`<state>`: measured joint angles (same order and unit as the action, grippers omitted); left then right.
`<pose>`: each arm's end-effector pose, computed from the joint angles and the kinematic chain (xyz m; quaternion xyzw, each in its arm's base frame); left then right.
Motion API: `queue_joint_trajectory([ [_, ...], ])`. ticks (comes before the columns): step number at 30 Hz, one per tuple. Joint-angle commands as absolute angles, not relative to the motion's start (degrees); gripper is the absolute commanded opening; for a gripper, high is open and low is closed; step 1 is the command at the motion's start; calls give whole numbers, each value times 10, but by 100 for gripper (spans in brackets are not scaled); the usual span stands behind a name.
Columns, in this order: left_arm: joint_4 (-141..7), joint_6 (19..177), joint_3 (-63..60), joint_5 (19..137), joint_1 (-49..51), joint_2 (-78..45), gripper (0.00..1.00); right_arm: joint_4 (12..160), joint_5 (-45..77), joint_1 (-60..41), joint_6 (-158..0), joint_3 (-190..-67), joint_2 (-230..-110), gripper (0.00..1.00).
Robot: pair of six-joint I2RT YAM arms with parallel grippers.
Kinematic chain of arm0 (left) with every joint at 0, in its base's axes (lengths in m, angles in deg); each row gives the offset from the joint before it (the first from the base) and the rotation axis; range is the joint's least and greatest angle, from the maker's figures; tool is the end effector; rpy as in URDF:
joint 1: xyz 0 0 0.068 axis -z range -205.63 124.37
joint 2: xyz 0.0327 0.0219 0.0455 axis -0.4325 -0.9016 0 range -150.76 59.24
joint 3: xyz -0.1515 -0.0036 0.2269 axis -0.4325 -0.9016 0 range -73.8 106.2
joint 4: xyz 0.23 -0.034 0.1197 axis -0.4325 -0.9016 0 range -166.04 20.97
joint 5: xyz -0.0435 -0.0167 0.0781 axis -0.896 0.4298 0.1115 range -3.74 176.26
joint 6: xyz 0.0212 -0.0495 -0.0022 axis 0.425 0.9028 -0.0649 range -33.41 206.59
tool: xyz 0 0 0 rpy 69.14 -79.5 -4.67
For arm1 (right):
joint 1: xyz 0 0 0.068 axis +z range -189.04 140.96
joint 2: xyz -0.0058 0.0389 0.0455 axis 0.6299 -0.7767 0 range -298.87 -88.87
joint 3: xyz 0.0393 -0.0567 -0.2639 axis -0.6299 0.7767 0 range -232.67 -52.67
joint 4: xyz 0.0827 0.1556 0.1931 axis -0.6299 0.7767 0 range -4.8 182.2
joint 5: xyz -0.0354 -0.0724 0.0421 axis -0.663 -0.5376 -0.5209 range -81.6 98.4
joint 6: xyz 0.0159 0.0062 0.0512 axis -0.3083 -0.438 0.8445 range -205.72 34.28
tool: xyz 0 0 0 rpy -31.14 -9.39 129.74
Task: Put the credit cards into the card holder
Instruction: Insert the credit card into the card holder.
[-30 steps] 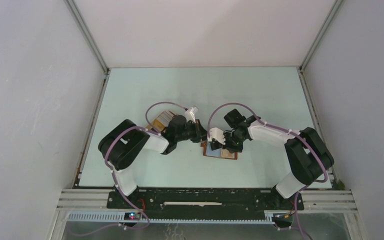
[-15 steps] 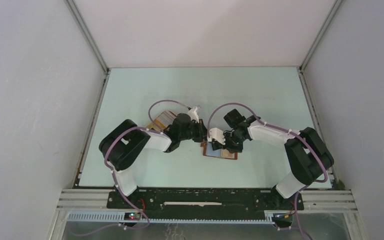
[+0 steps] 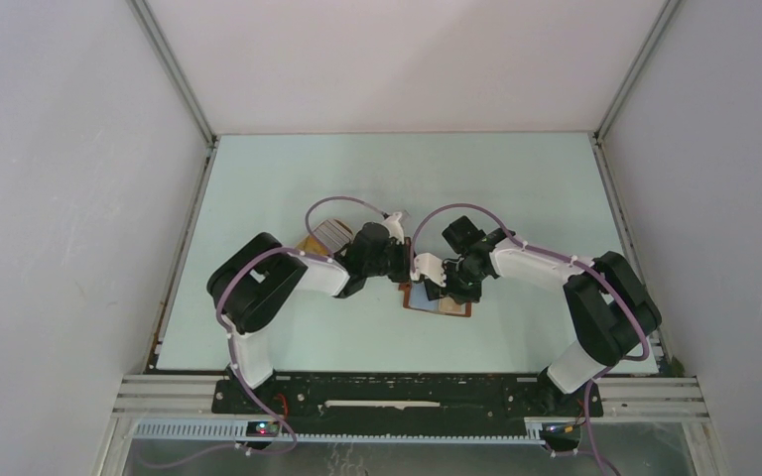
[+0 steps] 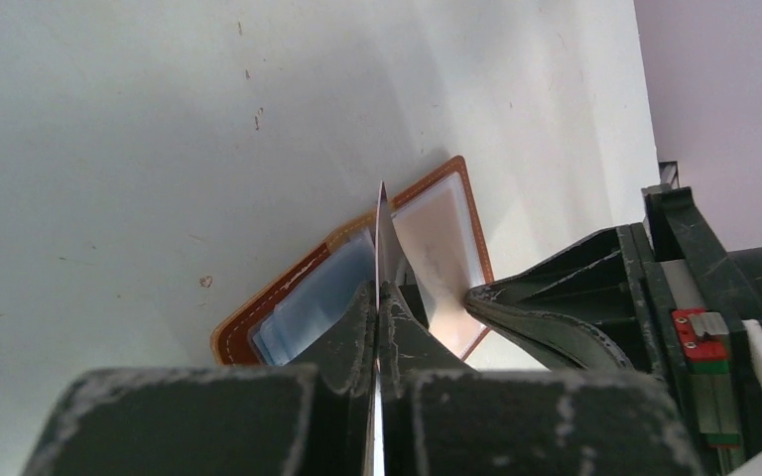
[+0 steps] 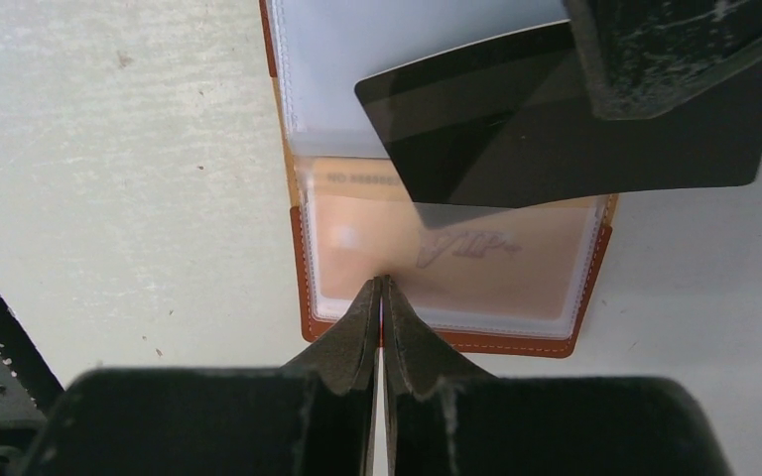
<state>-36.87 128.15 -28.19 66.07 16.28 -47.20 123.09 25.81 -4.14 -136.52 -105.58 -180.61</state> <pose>0.2604 -0.2501 0.1305 0.0919 0.8465 -0.4468 0.2744 0.2246 0.1695 0.1653 -0.6806 0.7079 0.1331 0.1339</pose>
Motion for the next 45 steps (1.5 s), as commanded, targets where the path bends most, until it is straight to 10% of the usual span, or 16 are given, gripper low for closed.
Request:
queue_joint_trajectory([
  [1, -395, 1267, -263, 658, 172, -487, 0, 1235, 254, -35, -1352, -1069, -1810, 10],
  [45, -642, 1255, -165, 609, 179, -532, 0, 1227, 246, -25, -1329, -1073, -1800, 21],
])
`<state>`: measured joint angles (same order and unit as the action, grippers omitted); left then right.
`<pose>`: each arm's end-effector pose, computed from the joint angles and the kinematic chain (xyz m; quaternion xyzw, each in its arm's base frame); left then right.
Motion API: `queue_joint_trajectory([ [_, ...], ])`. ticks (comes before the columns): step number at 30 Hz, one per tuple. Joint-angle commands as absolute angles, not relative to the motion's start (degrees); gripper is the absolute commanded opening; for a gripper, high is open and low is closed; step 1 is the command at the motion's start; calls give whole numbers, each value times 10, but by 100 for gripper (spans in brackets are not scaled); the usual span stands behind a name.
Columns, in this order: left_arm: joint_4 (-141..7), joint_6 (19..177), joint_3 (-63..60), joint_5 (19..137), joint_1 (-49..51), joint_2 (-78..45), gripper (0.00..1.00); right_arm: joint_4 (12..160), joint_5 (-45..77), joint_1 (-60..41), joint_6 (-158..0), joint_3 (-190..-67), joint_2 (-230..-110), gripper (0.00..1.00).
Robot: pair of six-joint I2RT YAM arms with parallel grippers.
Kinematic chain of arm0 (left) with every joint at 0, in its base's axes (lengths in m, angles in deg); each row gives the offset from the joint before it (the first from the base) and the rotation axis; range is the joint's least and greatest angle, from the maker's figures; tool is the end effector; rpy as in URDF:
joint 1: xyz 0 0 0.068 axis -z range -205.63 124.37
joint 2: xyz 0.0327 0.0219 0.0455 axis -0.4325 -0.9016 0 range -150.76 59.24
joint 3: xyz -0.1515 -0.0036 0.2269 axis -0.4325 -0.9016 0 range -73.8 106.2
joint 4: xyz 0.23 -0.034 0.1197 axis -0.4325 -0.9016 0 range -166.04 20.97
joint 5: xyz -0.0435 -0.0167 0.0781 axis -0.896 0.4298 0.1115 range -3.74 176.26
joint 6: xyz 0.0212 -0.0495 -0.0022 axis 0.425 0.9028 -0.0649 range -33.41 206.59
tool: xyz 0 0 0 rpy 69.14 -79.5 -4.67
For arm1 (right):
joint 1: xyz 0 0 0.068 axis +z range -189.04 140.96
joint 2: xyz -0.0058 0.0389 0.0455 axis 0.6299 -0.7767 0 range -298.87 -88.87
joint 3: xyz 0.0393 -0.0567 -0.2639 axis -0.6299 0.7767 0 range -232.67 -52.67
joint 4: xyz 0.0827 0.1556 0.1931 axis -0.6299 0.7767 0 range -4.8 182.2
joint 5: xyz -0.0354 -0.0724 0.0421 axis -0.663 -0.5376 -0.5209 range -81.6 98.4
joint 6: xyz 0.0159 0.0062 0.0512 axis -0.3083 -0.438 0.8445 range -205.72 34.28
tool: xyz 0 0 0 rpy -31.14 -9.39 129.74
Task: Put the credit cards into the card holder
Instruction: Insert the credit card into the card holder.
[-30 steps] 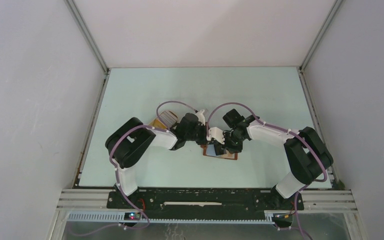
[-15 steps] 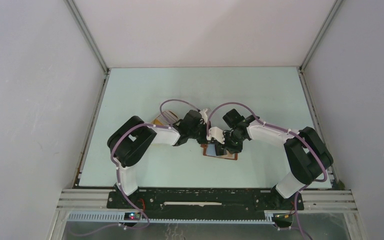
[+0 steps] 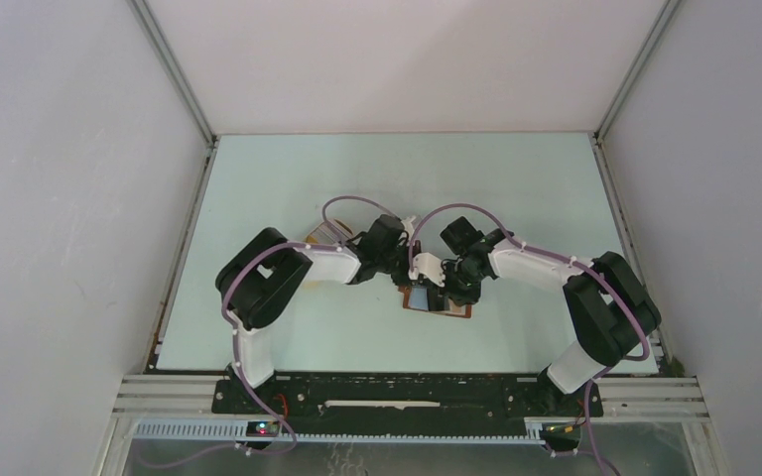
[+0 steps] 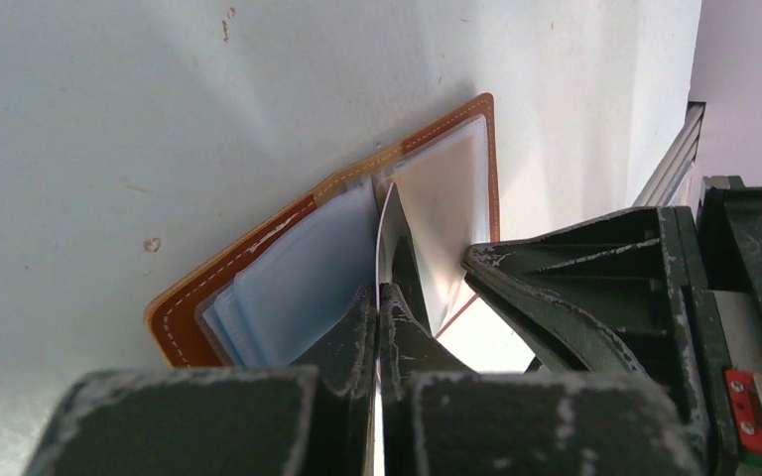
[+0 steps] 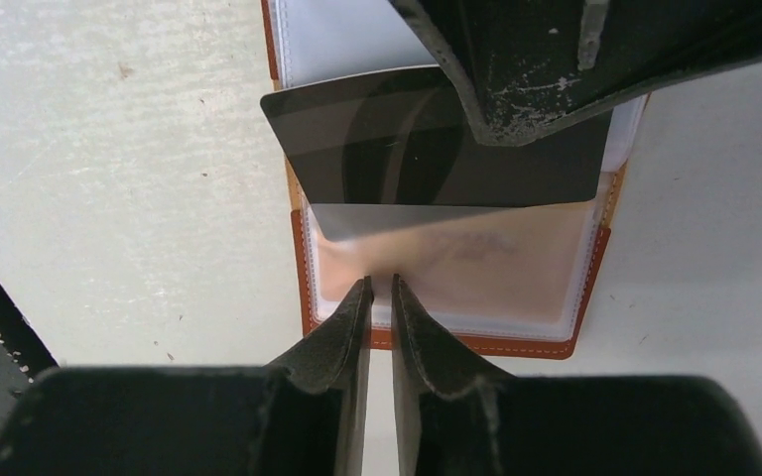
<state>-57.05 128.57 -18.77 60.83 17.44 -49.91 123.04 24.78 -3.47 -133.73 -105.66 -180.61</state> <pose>0.2655 -0.2689 0.1284 0.0977 0.8907 -0.4157 0.1557 0.2233 0.1719 0.1655 -0.6676 0.7218 0.1282 0.1301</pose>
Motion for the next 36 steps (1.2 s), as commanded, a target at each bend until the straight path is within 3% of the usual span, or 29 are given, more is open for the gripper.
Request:
queue_joint_trajectory([
  [1, -644, 1254, -162, 607, 179, -536, 0, 1227, 245, -25, -1329, -1073, -1800, 21],
  [36, -801, 1213, -56, 558, 173, -601, 3, 1223, 227, -16, -1331, -1073, -1808, 22],
])
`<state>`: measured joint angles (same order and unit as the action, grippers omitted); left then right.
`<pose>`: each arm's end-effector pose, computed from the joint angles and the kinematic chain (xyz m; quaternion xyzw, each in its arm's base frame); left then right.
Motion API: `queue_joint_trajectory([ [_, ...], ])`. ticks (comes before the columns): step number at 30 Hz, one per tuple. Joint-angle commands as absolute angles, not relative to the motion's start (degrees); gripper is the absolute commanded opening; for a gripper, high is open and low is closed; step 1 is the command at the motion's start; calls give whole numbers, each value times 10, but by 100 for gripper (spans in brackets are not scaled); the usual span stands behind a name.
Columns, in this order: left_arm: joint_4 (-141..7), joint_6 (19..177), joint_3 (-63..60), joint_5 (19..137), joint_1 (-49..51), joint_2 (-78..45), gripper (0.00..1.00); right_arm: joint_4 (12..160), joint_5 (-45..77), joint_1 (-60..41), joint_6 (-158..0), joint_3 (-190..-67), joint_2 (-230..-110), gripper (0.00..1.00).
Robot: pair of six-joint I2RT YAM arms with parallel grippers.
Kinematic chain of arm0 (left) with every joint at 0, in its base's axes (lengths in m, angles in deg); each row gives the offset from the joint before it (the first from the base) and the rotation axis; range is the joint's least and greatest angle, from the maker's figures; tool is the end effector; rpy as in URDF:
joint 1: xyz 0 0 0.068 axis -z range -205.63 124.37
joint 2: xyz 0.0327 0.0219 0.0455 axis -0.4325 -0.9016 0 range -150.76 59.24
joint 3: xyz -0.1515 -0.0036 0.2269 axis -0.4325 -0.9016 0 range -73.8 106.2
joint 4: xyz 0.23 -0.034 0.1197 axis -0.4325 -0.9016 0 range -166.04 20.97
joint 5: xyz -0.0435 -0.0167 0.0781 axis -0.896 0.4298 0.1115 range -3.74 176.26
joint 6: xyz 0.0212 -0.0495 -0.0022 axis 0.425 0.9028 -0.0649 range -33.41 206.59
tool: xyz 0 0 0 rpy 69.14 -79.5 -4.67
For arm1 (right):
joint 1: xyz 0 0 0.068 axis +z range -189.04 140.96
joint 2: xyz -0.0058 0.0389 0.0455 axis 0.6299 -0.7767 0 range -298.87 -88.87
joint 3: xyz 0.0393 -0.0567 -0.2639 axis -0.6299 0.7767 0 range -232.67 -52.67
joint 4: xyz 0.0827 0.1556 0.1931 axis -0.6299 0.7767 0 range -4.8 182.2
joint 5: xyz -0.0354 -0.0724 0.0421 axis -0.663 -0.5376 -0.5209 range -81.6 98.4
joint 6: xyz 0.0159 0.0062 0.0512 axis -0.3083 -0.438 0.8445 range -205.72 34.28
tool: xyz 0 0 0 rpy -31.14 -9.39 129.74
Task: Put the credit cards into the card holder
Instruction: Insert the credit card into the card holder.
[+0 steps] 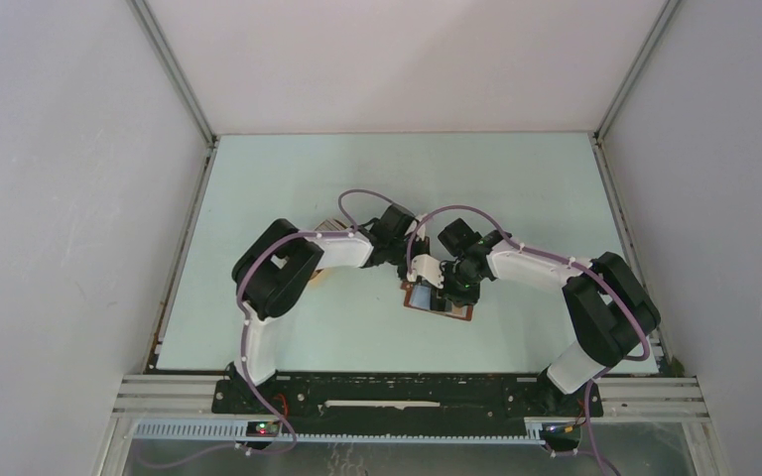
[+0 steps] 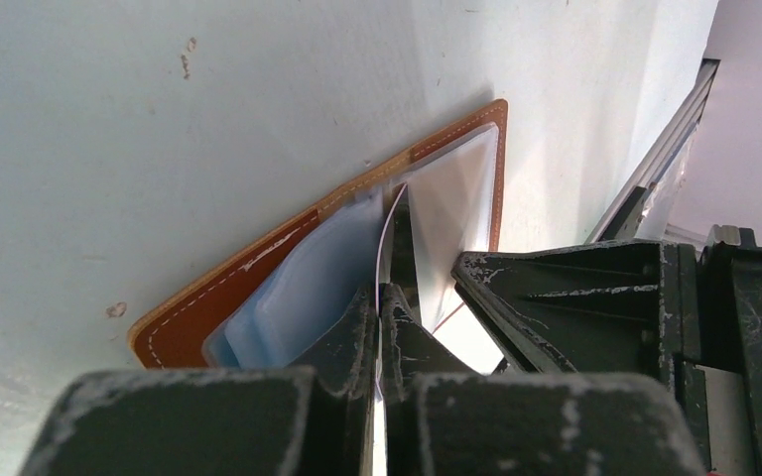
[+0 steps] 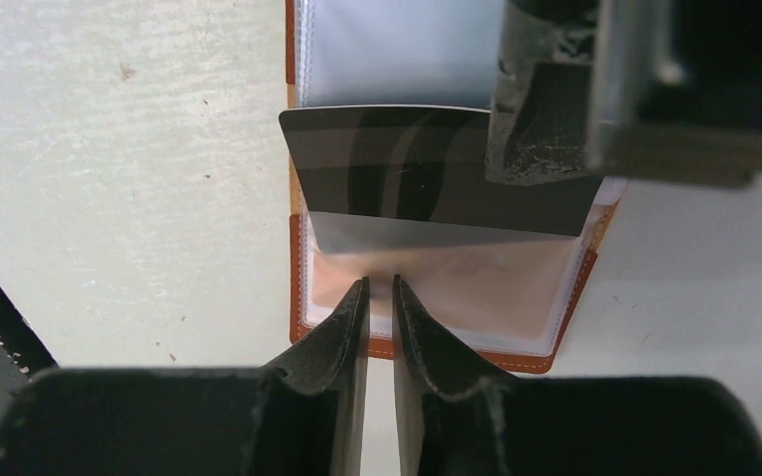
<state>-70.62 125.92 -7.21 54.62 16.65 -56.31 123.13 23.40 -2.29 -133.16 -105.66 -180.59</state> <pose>0.2882 -0.2871 0.1258 0.1153 0.9030 -0.4065 0.0782 0.2201 0.1757 0.1654 -0.6714 0.7205 0.1184 0.1266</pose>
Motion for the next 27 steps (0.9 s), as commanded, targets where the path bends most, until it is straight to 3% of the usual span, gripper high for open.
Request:
queue_joint_trajectory([
  [1, -804, 1212, -52, 556, 173, -605, 3, 1224, 227, -16, -1331, -1073, -1808, 22],
  [15, -840, 1193, -36, 551, 171, -607, 0, 1221, 207, -20, -1342, -1068, -1802, 23],
  [27, -839, 1188, -28, 536, 170, -611, 0, 1216, 280, -92, -1413, -1033, -1714, 30],
])
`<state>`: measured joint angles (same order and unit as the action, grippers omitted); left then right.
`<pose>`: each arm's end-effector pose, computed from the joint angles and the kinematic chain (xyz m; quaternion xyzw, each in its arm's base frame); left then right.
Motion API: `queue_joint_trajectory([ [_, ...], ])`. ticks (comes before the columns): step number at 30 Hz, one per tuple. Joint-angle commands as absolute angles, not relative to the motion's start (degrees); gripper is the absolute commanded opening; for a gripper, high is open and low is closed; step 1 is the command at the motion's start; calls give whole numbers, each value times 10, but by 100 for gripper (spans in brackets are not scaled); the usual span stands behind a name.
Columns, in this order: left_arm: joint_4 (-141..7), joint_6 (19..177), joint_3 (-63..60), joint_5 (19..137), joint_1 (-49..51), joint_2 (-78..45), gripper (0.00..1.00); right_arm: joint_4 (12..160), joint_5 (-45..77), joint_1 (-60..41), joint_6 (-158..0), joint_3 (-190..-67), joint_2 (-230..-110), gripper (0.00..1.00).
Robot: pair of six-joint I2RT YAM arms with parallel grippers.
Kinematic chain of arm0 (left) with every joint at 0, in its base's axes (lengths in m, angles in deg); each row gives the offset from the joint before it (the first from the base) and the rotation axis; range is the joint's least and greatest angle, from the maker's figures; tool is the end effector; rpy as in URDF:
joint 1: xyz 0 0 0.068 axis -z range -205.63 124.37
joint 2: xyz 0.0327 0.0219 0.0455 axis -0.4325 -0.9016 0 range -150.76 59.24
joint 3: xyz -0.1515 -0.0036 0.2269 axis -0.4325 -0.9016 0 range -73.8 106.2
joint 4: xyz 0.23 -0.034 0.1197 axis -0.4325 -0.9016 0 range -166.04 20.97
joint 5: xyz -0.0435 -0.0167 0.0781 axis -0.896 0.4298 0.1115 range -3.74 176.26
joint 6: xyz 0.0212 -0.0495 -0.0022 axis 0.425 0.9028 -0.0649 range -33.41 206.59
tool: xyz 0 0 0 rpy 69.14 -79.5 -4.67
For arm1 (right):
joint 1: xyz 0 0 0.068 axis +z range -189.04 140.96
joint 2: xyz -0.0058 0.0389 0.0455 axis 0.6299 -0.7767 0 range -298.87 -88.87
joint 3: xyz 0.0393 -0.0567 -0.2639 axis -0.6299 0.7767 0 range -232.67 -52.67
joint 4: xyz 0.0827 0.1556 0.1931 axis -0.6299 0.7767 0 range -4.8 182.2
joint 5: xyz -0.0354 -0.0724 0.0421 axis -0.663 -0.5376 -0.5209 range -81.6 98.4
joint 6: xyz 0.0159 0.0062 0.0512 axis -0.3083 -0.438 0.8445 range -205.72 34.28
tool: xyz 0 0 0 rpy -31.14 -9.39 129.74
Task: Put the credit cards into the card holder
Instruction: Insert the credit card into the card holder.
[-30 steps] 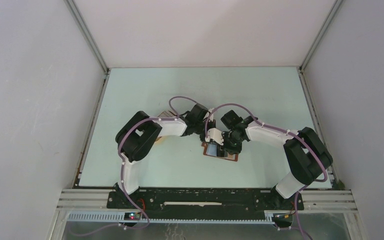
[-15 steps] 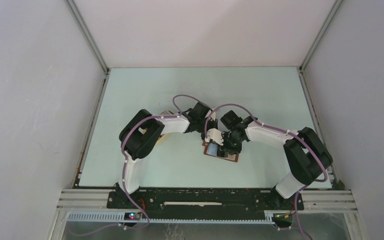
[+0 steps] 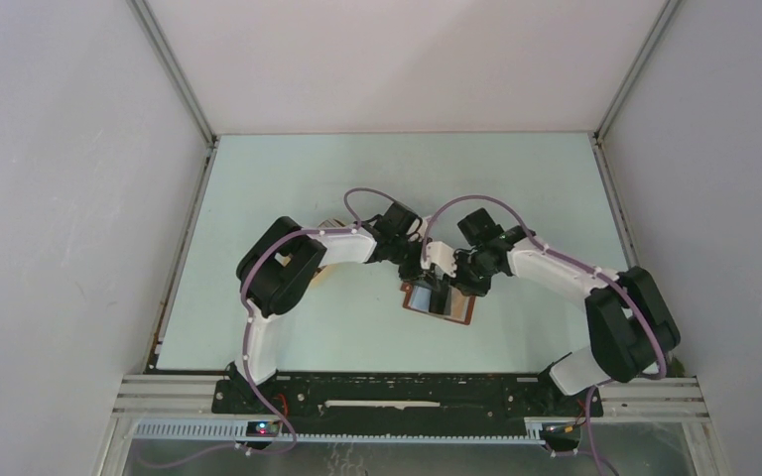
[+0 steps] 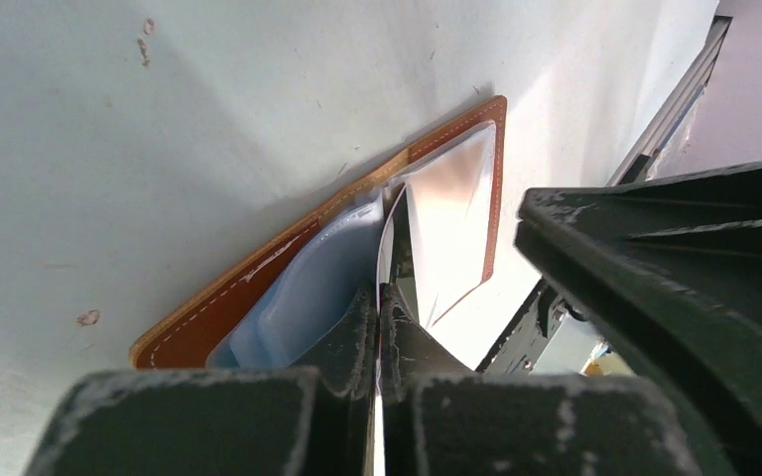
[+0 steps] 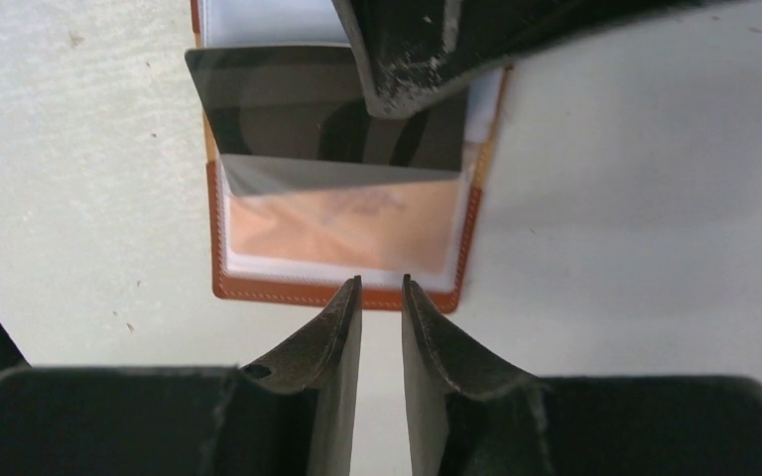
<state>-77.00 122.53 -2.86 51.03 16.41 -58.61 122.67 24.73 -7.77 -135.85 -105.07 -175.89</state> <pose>0.2937 -0.2923 0.1247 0.1395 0.9025 -0.4052 0.0421 0.2300 0.1513 0.1843 -0.6544 0.7268 0.1132 0.1749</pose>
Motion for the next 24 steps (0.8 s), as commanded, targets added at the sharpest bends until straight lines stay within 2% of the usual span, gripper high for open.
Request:
queue_joint_trajectory([
  [1, -839, 1188, -27, 534, 169, -611, 0, 1213, 281, -93, -1423, -1026, -1708, 30],
  [8, -838, 1186, -23, 521, 168, -612, 0, 1220, 274, -82, -1479, -1008, -1731, 30],
  [24, -886, 1169, 0, 487, 160, -625, 0, 1211, 219, -50, -1476, -1008, -1796, 29],
])
